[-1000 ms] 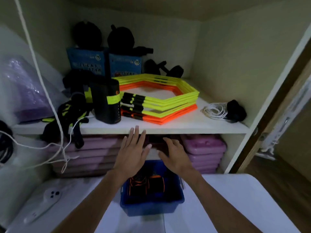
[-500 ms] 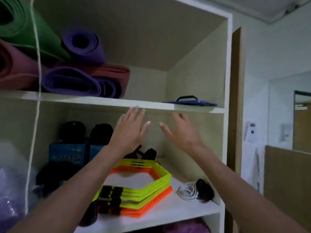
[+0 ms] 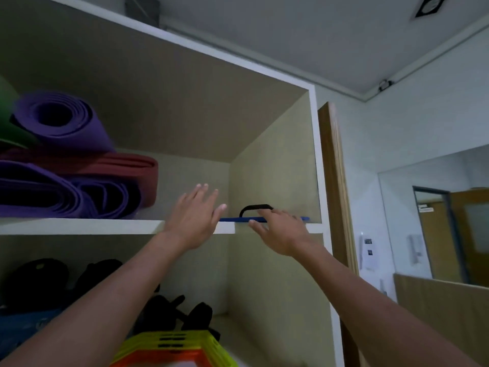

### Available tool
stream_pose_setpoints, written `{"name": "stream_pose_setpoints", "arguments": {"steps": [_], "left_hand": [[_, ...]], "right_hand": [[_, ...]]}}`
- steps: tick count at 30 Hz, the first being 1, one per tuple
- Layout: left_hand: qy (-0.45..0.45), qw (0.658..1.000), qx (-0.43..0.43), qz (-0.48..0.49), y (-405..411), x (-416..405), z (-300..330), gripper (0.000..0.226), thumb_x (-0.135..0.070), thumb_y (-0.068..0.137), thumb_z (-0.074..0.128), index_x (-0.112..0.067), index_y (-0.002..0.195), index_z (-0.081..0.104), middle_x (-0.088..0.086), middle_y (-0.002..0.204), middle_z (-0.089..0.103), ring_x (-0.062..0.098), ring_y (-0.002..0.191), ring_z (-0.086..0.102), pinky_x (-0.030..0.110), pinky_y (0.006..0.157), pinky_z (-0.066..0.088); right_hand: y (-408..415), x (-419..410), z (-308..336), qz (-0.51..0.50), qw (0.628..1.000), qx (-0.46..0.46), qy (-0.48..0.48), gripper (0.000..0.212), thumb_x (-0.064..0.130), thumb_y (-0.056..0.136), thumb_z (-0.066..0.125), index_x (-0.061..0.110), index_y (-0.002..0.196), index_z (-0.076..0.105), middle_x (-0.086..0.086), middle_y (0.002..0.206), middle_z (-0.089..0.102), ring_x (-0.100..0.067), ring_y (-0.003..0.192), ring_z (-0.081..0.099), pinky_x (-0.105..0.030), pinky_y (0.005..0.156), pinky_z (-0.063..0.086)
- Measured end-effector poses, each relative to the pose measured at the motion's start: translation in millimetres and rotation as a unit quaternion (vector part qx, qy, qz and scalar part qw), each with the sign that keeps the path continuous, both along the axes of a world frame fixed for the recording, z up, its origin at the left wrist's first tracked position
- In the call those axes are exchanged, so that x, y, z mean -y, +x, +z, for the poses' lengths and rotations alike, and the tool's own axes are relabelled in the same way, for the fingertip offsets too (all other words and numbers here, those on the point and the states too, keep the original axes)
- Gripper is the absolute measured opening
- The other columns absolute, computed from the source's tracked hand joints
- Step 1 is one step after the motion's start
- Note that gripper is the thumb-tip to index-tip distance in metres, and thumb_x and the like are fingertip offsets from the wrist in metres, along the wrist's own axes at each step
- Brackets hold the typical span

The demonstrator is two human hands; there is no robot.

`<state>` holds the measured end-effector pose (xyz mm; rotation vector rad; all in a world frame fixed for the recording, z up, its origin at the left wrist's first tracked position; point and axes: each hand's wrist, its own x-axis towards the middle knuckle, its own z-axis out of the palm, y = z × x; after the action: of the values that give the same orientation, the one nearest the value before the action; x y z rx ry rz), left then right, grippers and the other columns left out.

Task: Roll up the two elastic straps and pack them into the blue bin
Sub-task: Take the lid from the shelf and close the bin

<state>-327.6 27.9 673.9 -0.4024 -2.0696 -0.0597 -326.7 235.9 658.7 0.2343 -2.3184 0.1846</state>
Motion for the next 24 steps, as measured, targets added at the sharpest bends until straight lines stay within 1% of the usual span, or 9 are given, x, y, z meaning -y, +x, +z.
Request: {"name": "stream_pose_setpoints", "arguments": {"steps": [3,6,8,10,12,15,17,21,24], "left_hand": [[0.021,1.0,0.016,-0.015,-29.6,-13.0,12.9,0.054,-0.045,0.1,0.024,-0.014,0.142,0.037,0.012,0.154,0.028,0.025,0.144,0.019,0.043,0.113,0.022],[0.065,0.995,0.042,-0.058,-56.5,-32.6,29.0,0.057,-0.051,0.097,0.027,-0.011,0.134,0.045,0.015,0.144,0.041,0.03,0.134,0.036,0.046,0.107,0.032],[0.078,0.99,0.084,-0.076,-72.1,-49.2,35.5,0.066,-0.057,0.093,0.037,-0.01,0.14,0.038,0.015,0.144,0.041,0.031,0.131,0.04,0.046,0.106,0.035],[0.055,0.983,0.156,-0.079,-83.3,-66.2,35.1,0.079,-0.066,0.085,0.046,-0.01,0.141,0.036,0.017,0.146,0.038,0.03,0.133,0.037,0.042,0.109,0.033],[0.005,0.981,0.182,-0.058,-90.6,-81.3,26.8,0.085,-0.071,0.081,0.048,-0.01,0.139,0.038,0.018,0.149,0.033,0.028,0.139,0.026,0.044,0.113,0.024],[-0.05,0.993,0.106,0.008,-95.4,-99.6,9.6,0.079,-0.065,0.09,0.034,-0.01,0.147,0.026,0.015,0.158,0.014,0.027,0.147,0.002,0.049,0.116,0.001],[-0.073,0.995,0.039,0.059,-94.4,-106.7,0.7,0.068,-0.053,0.098,0.024,-0.008,0.148,0.021,0.018,0.158,0.011,0.029,0.147,0.0,0.048,0.117,-0.002],[-0.087,0.992,-0.012,0.094,-89.9,-100.0,-18.4,0.058,-0.036,0.103,0.016,-0.003,0.15,0.007,0.022,0.158,0.002,0.031,0.146,-0.005,0.045,0.118,-0.004],[-0.069,0.994,-0.018,0.085,-75.5,-84.4,-42.4,0.057,-0.032,0.103,0.016,-0.001,0.149,0.001,0.021,0.158,-0.002,0.03,0.146,-0.008,0.041,0.118,-0.006]], "right_hand": [[-15.9,-21.6,-5.9,0.044,0.995,-0.078,-0.031,0.056,0.063,0.094,0.027,0.024,0.118,0.058,0.002,0.103,0.065,-0.019,0.094,0.062,-0.045,0.09,0.05],[-30.7,-47.5,-6.7,0.099,0.986,-0.099,-0.091,0.051,0.064,0.091,0.031,0.024,0.11,0.059,0.003,0.088,0.064,-0.016,0.077,0.062,-0.044,0.074,0.057],[-38.4,-60.7,-5.7,0.111,0.983,-0.077,-0.127,0.041,0.053,0.094,0.045,0.024,0.121,0.054,-0.001,0.101,0.065,-0.018,0.086,0.064,-0.044,0.08,0.057],[-46.5,-65.5,-6.1,0.1,0.983,-0.037,-0.148,0.051,0.042,0.095,0.056,0.022,0.14,0.041,-0.005,0.126,0.052,-0.023,0.109,0.058,-0.042,0.096,0.051],[-57.5,-61.4,-8.9,0.082,0.979,-0.015,-0.184,0.059,0.032,0.095,0.059,0.018,0.146,0.033,-0.008,0.134,0.041,-0.027,0.12,0.049,-0.042,0.102,0.045],[-76.5,-54.0,-20.3,0.062,0.97,-0.071,-0.226,0.031,0.02,0.099,0.053,0.012,0.129,0.049,-0.01,0.131,0.043,-0.031,0.118,0.048,-0.04,0.099,0.043],[-83.6,-52.3,-30.2,0.057,0.962,-0.114,-0.24,0.023,0.015,0.101,0.047,0.012,0.122,0.054,-0.01,0.129,0.045,-0.029,0.118,0.043,-0.038,0.098,0.04],[-82.3,-56.0,-44.8,0.025,0.968,-0.156,-0.197,0.04,0.008,0.097,0.051,0.019,0.135,0.052,-0.009,0.135,0.048,-0.03,0.128,0.037,-0.045,0.105,0.039],[-69.5,-55.1,-56.1,0.032,0.976,-0.108,-0.189,0.056,0.009,0.099,0.048,0.017,0.151,0.031,-0.013,0.155,0.029,-0.032,0.146,0.019,-0.048,0.119,0.023]]}}
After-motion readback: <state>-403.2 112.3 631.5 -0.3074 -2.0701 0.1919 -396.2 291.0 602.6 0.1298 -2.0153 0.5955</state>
